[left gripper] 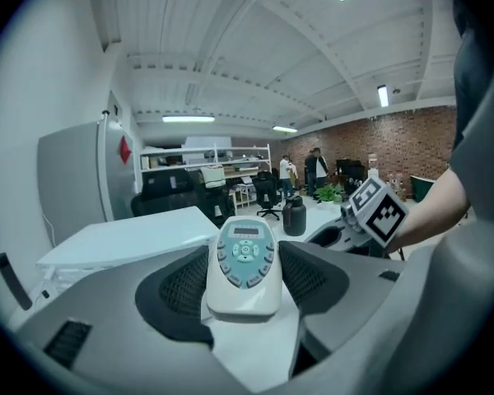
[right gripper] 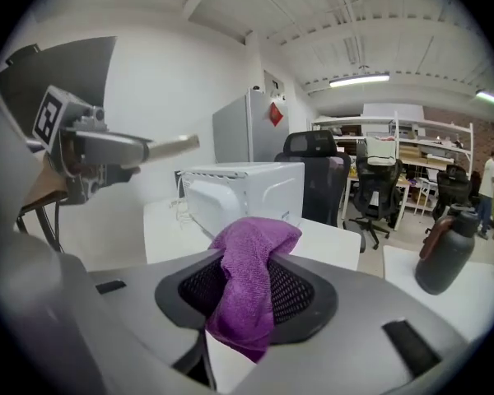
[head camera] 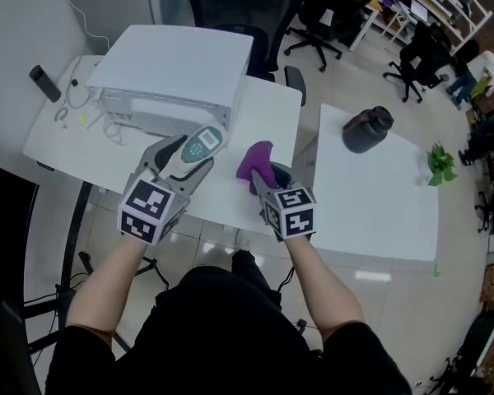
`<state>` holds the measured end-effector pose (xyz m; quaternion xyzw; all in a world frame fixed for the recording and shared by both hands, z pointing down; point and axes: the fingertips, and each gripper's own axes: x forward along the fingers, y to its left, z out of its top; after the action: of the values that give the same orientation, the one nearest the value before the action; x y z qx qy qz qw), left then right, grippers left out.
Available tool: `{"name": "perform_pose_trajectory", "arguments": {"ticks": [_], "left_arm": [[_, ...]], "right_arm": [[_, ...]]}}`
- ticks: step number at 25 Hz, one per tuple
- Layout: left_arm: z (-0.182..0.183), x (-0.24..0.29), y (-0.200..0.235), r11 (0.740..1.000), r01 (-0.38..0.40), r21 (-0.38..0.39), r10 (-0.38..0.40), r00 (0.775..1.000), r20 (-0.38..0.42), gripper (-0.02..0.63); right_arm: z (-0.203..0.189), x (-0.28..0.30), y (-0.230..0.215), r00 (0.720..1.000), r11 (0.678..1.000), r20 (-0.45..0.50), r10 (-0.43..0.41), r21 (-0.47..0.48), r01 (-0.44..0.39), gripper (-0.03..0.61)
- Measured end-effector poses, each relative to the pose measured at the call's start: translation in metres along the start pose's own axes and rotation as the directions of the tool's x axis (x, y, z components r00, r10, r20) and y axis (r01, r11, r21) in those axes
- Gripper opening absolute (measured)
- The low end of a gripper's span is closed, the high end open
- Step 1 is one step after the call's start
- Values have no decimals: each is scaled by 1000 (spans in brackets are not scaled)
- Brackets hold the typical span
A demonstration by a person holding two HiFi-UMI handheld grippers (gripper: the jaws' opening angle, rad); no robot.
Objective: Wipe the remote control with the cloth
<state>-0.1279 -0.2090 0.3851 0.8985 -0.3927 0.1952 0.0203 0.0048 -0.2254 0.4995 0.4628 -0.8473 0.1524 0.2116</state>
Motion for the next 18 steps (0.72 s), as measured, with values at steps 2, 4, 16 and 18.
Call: {"name": "perform_pose_trajectory", "arguments": {"ticks": [2, 4, 16, 18], "left_arm": [[-17, -13, -13, 1000, -6, -8, 6, 1000, 3, 261], [-32, -23, -25, 1000, -14, -11, 14, 1000, 3, 260], [-70, -24, -95, 995, -70, 75, 72, 997, -17, 259], [-68, -21, -109, 989, -78, 126, 81, 997, -21, 259]], "right_arm": [[2, -23, 17, 1000, 1000, 20, -19, -10, 19, 150], [2, -42, 33, 999, 999, 25, -27, -24, 27, 150], [44, -106, 108, 983, 968, 78, 165, -205, -146, 150], [48, -109, 124, 971, 944, 56, 233, -251, -212, 150]]}}
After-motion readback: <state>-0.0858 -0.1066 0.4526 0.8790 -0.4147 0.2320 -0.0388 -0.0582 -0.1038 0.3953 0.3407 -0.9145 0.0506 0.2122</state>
